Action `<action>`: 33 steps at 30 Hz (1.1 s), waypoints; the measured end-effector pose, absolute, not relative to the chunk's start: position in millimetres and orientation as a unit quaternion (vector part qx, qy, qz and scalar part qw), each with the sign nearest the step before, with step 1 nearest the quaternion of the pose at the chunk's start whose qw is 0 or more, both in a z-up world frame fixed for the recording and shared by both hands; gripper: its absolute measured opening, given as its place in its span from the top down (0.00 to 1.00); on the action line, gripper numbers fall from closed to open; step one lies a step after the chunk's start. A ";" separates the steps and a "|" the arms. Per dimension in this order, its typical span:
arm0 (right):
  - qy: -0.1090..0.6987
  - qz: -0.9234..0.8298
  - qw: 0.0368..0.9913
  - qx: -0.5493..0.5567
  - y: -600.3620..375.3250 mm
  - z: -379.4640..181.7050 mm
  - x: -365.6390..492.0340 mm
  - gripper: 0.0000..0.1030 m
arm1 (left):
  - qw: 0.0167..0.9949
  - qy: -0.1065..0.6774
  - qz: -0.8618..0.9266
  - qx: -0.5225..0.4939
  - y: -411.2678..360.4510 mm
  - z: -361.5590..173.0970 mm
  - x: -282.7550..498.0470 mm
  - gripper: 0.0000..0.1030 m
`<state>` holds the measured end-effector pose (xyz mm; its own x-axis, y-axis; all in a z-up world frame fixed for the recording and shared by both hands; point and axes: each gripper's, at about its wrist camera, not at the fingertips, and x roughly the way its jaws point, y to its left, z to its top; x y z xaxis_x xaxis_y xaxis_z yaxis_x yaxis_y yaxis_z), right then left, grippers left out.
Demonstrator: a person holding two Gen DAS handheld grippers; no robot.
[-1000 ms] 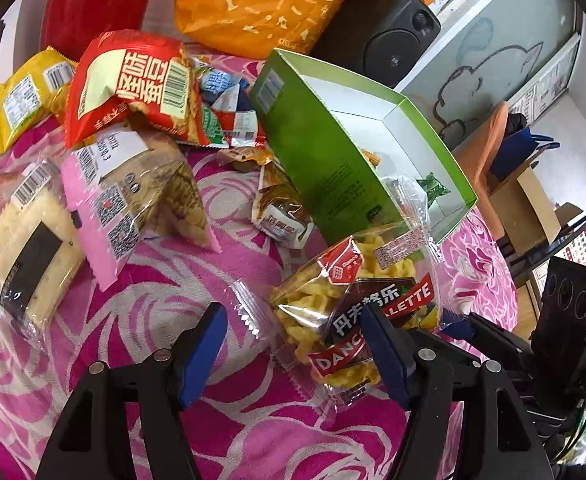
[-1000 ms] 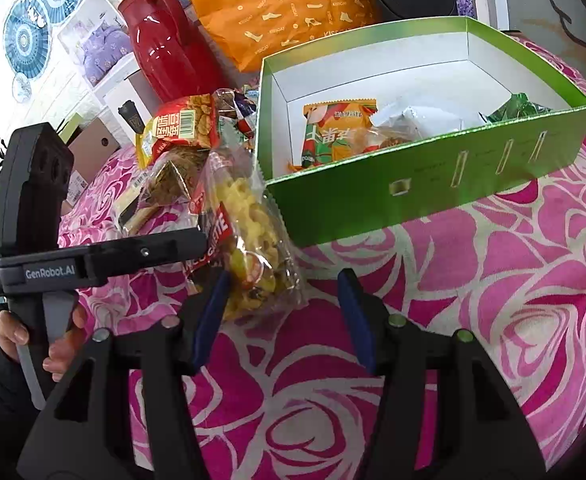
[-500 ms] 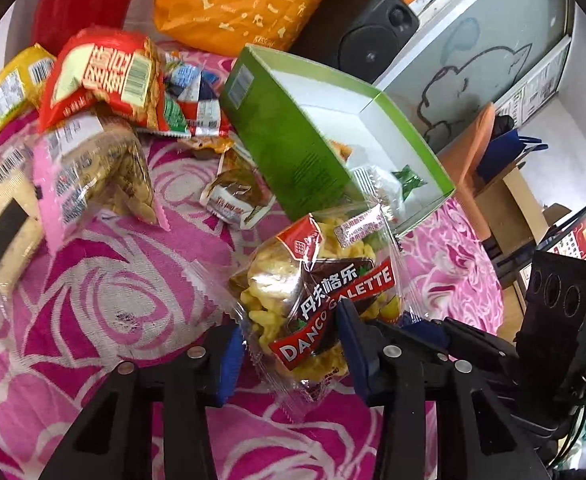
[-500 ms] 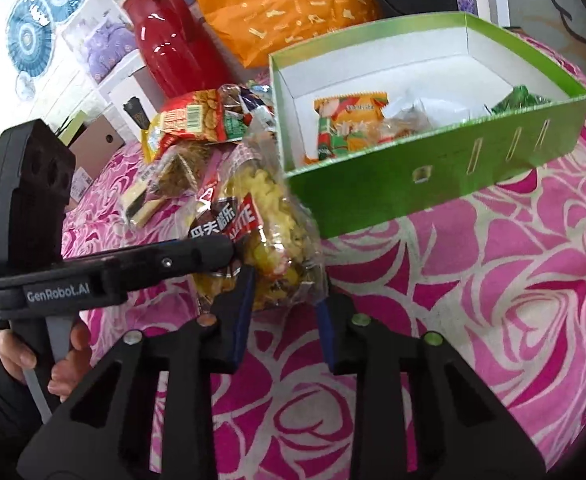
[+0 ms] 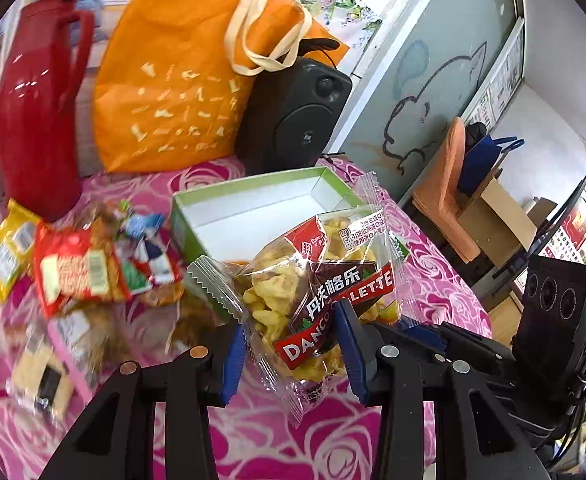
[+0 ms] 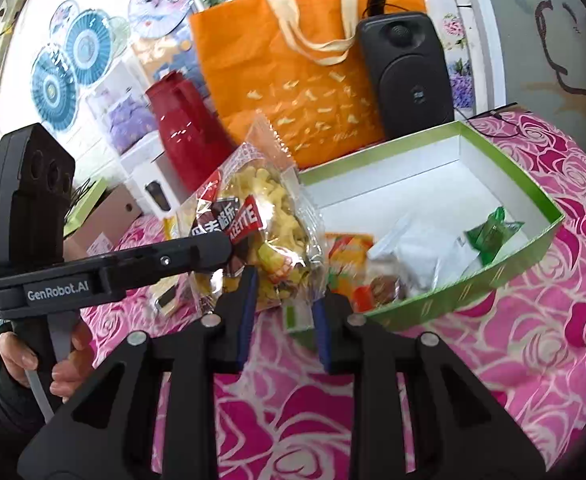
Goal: Organize snacks
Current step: 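Lift the biscuit bag with both tools, lower it into the box, open, then withdraw both tools from the green box back toward the snack pile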
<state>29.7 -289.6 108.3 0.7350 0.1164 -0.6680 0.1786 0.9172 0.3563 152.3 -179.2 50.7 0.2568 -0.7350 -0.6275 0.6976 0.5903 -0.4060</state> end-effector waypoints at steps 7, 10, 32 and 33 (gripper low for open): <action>0.369 -0.040 0.896 0.243 -332.3 84.4 52.1 0.73 | 0.780 0.431 -0.454 -0.003 -228.2 40.1 183.0 0.59; 0.372 -0.047 0.892 0.253 -348.0 73.7 59.7 0.73 | 0.773 0.443 -0.454 0.002 -246.4 30.2 196.4 0.59; 0.381 -0.092 0.907 0.156 -361.1 53.9 67.4 0.07 | 0.829 0.432 -0.355 0.028 -261.8 12.5 219.9 0.02; 0.379 -0.092 0.907 0.160 -360.7 55.9 65.0 0.07 | 0.830 0.430 -0.354 0.027 -259.8 14.1 219.1 0.02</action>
<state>65.0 -360.7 55.9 0.6951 -0.0461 -0.7174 0.2892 0.9316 0.2204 219.1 -259.8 14.1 0.3793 -0.5637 -0.7338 0.6107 0.7482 -0.2591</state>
